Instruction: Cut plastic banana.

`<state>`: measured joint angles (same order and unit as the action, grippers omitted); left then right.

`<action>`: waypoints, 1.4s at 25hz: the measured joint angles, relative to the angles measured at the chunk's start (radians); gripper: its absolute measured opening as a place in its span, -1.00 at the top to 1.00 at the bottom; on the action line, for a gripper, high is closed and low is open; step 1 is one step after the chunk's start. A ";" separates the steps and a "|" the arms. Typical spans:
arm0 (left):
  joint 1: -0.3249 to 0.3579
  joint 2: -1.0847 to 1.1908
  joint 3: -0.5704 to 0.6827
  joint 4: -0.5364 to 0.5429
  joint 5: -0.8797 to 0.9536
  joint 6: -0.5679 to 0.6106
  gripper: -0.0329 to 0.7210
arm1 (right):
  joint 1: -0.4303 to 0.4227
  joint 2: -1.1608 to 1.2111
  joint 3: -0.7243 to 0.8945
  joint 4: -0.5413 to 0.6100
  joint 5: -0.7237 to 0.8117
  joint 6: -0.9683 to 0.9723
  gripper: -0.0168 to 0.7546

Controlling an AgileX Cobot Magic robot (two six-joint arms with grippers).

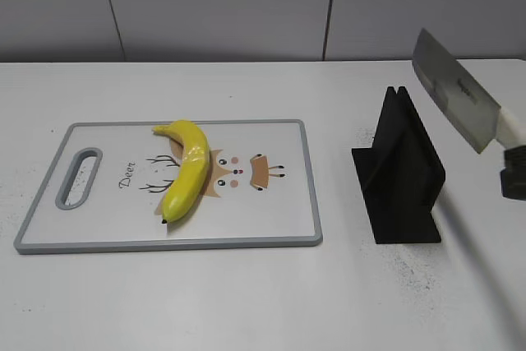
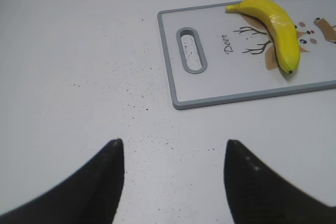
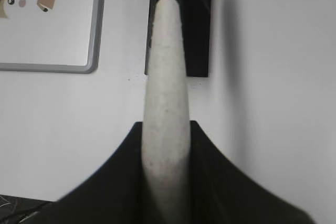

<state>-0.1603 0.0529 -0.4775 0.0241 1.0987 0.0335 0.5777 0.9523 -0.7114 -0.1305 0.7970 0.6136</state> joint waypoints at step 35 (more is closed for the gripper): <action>0.003 -0.058 0.001 0.000 -0.001 -0.001 -0.59 | 0.000 0.239 0.000 -0.132 -0.179 0.152 0.54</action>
<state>-0.1571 -0.0047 -0.4766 0.0237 1.0980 0.0328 0.5777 1.1912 -0.7114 -0.2626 0.6181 0.7657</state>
